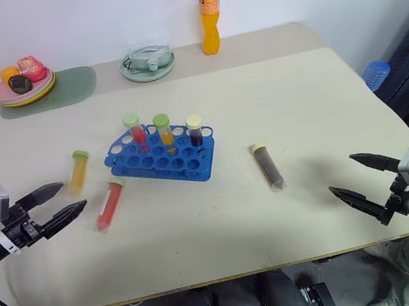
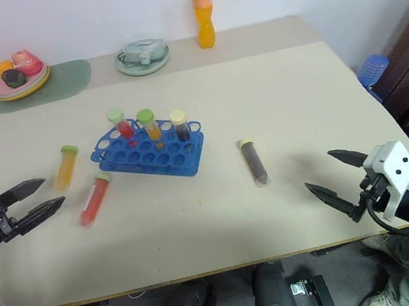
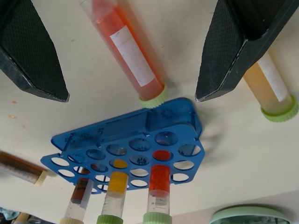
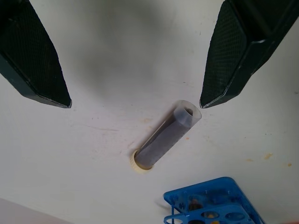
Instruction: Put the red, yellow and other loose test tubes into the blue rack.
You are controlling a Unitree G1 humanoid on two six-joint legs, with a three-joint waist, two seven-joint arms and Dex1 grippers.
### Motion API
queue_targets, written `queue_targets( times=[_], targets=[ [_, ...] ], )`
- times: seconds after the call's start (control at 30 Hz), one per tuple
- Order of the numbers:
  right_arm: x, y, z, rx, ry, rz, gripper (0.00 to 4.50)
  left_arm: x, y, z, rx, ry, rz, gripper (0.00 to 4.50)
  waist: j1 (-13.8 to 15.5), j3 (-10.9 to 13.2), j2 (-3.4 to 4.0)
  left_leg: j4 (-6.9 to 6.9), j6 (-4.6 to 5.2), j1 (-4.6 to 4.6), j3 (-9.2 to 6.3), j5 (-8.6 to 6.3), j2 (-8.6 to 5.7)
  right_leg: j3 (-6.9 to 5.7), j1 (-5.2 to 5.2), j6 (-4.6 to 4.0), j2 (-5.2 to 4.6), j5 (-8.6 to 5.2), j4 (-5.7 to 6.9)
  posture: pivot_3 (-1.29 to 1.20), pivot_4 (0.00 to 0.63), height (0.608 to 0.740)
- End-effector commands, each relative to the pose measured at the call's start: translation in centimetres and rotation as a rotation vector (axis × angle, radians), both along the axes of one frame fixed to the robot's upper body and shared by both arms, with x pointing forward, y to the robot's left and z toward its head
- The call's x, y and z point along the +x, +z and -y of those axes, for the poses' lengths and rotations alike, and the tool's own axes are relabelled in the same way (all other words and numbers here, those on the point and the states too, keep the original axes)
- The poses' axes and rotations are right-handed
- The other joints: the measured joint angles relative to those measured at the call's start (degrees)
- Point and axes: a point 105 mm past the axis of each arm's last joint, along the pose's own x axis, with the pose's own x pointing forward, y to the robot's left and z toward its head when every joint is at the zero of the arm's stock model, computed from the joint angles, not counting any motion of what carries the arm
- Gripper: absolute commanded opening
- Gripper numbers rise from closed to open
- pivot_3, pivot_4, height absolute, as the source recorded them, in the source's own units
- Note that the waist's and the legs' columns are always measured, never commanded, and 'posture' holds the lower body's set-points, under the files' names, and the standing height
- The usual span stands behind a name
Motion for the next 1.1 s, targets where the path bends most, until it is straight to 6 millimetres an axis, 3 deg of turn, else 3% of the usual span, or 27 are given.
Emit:
queue_targets(
  times=[0.03,0.3,1.1],
  targets=[
    [0.0,1.3,-0.3,-0.019,0.012,0.053,4.50,-0.1,0.8,-0.6,0.042,0.010,0.035,4.43,0.0,0.0,0.00,0.00,0.00,0.00,0.00,0.00,0.00,0.00,0.00,0.00,0.00,0.00,0.00,0.00,0.150,0.740],
    [0.6,1.7,-1.5,-0.016,0.045,0.073,4.50,0.0,0.9,-0.7,0.024,0.014,0.042,4.43,0.0,0.0,0.00,0.00,0.00,0.00,0.00,0.00,0.01,0.00,-0.01,0.00,0.00,0.00,0.00,0.00,0.150,0.740],
    [1.6,2.4,-2.5,0.009,0.083,0.115,4.50,0.0,0.9,0.0,0.002,-0.010,0.058,4.43,0.0,0.0,0.00,-0.01,0.00,-0.01,0.00,0.00,0.01,0.00,-0.01,0.00,0.00,0.00,-0.02,0.00,0.150,0.740]
  ],
)
